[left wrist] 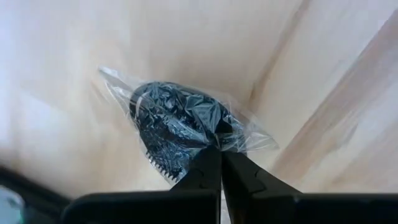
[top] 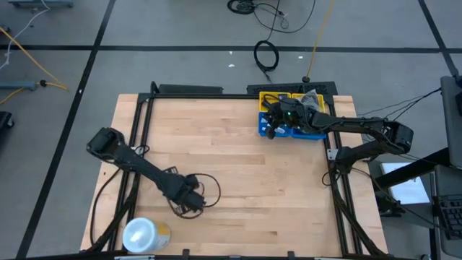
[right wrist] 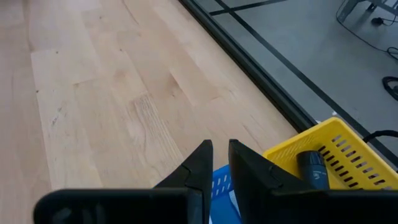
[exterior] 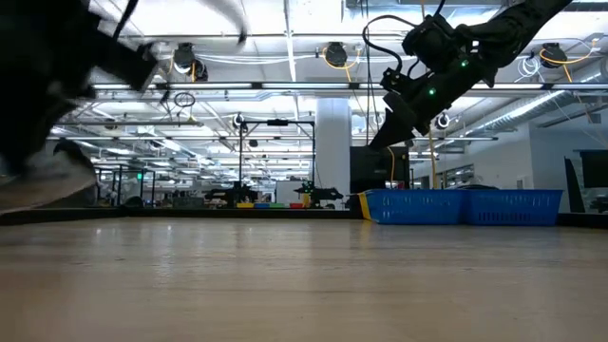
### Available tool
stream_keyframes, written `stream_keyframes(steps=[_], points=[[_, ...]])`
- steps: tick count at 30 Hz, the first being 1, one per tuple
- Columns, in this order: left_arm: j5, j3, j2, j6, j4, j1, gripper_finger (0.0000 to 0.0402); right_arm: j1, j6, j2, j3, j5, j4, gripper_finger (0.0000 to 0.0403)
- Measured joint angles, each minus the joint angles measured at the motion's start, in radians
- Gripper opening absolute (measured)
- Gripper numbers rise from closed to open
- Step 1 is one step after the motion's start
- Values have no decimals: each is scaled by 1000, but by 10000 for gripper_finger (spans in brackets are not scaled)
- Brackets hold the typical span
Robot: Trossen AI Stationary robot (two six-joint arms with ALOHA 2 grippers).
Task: Pick & Place Travel size toiletries
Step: Put the black hairbrush into the right yellow basket
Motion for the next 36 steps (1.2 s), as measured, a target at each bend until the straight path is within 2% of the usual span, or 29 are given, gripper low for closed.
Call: stream_keyframes(steps=[6, 10, 14, 18, 21, 25, 31, 36], points=[[-331, 74, -131, 22, 15, -2, 0, 0, 7, 0, 0, -2, 0, 48], [-496, 83, -215, 149, 118, 2, 0, 0, 8, 0, 0, -2, 0, 47], [-591, 84, -277, 342, 257, 17, 0, 0, 8, 0, 0, -3, 0, 47], [-627, 84, -318, 535, 399, 46, 0, 0, 8, 0, 0, -49, 7, 47], [-606, 84, -327, 707, 525, 74, 0, 0, 8, 0, 0, -145, 47, 48], [-470, 84, -325, 932, 681, 121, 0, 0, 24, 0, 0, -342, 134, 47], [-293, 84, -325, 1122, 860, 194, 0, 2, 35, 0, 0, -662, 267, 48], [-129, 84, -325, 1250, 955, 244, 0, 39, 37, 0, 0, -826, 357, 49]])
